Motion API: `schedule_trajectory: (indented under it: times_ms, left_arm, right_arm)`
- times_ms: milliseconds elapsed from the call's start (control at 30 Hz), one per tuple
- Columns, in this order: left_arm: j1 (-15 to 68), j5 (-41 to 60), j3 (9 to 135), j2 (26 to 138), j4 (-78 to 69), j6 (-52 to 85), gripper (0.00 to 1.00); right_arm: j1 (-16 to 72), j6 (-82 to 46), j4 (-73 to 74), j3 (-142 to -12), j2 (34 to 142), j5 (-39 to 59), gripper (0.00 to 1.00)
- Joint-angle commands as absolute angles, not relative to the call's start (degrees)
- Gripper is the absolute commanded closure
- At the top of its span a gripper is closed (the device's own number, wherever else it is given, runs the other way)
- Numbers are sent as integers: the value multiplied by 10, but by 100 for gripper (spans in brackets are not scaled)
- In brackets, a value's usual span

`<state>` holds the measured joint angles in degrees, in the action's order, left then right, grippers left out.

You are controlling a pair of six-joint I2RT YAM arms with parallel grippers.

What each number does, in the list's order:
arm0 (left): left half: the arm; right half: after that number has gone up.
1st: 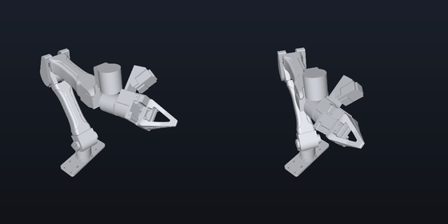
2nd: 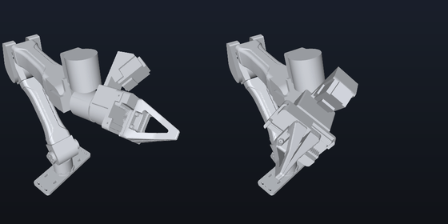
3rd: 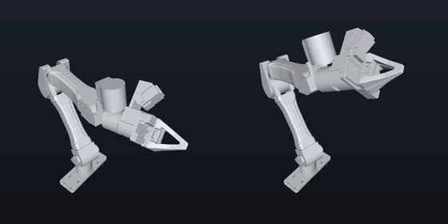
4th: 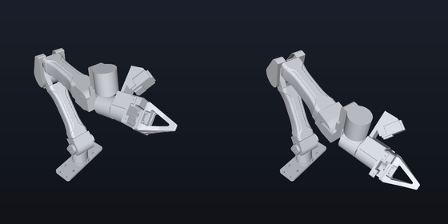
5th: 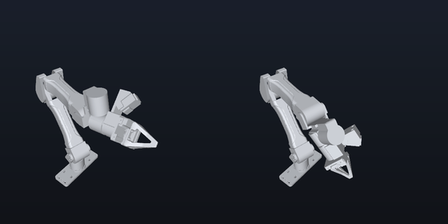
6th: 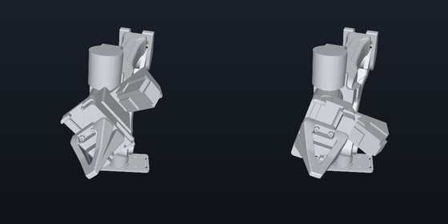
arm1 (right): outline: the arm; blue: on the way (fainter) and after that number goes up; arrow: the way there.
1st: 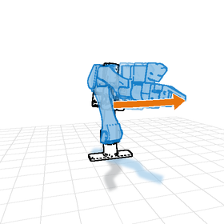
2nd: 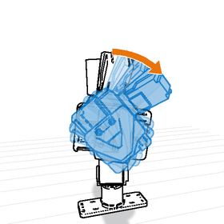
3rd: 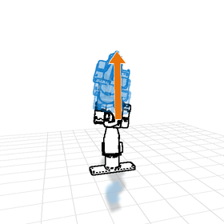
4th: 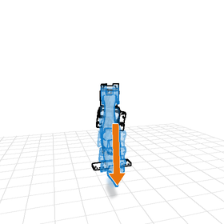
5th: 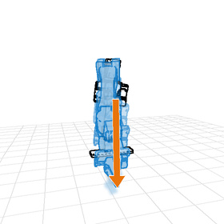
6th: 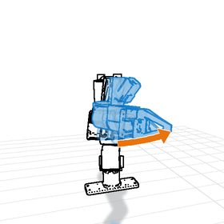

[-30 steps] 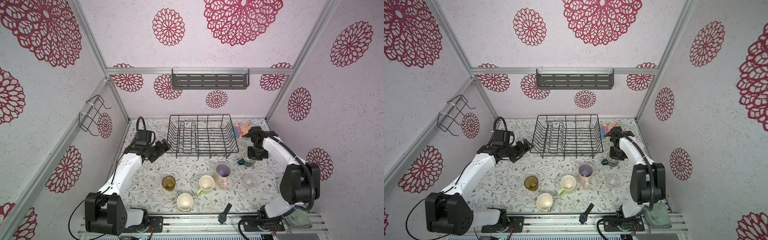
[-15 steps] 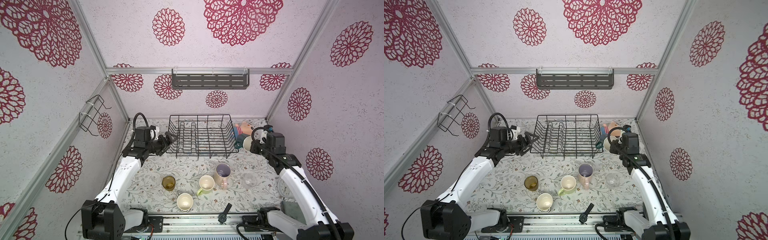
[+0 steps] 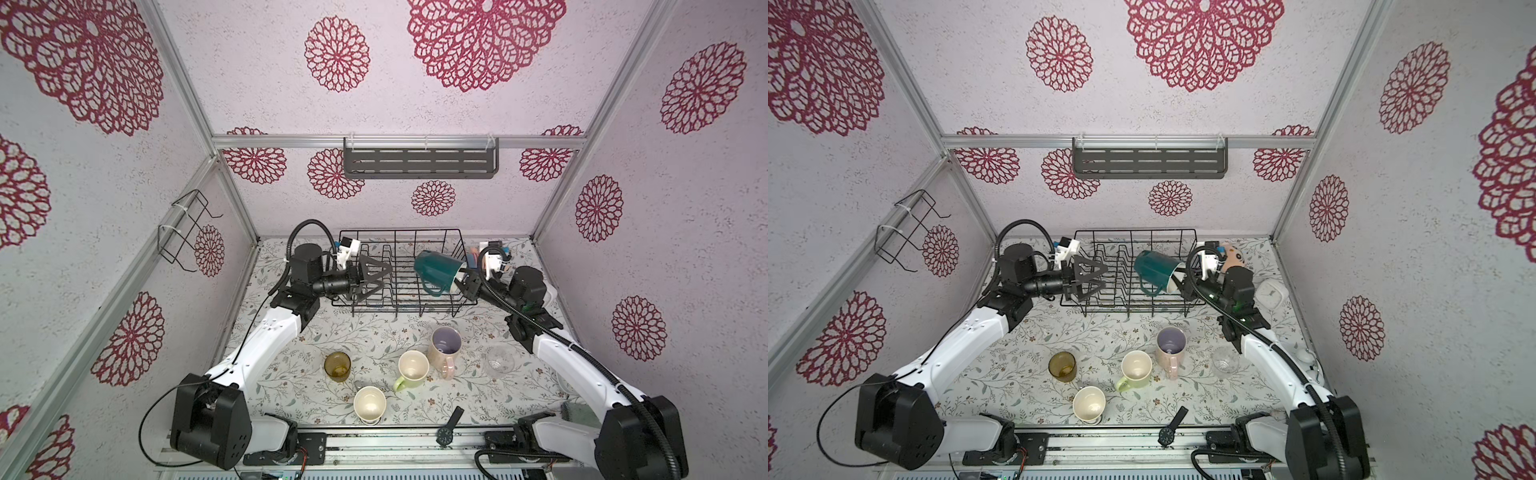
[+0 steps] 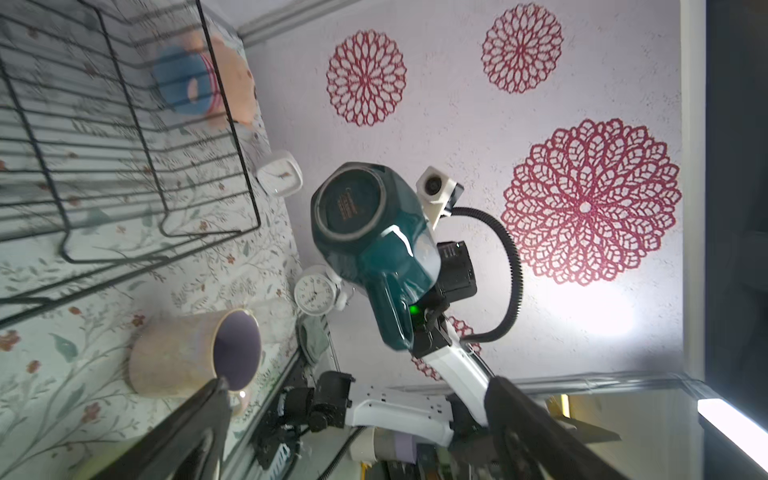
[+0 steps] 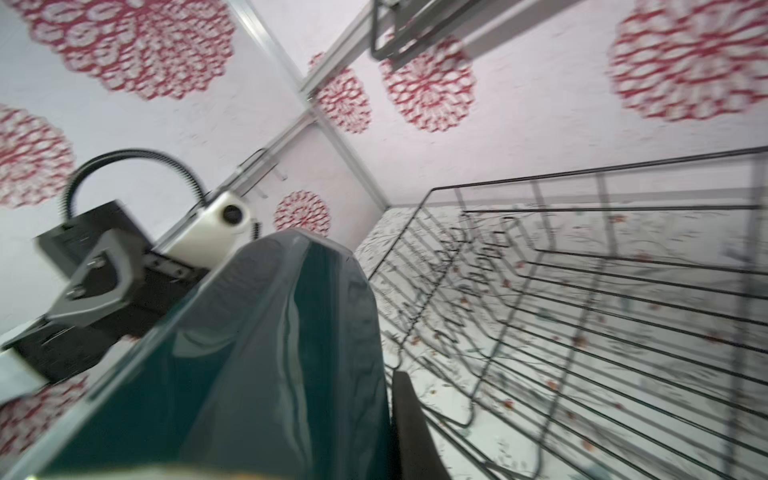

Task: Load the cups into the dish rack
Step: 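Lift the dark green mug with the right gripper toward the left gripper, then grasp the dark green mug with the left gripper while the right gripper holds it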

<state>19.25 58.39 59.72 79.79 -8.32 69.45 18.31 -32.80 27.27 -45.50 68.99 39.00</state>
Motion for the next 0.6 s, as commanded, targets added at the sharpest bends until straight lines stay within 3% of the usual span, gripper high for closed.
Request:
schedule_trajectory:
  times_ms: [0,567]
  left_arm:
    - [217,625,624,814,-159,756,2]
    - [278,664,628,853,-271,856,1]
  right_arm:
    - [226,-298,364,-510,684,479,100]
    - [246,-145,337,-523,732,494,100]
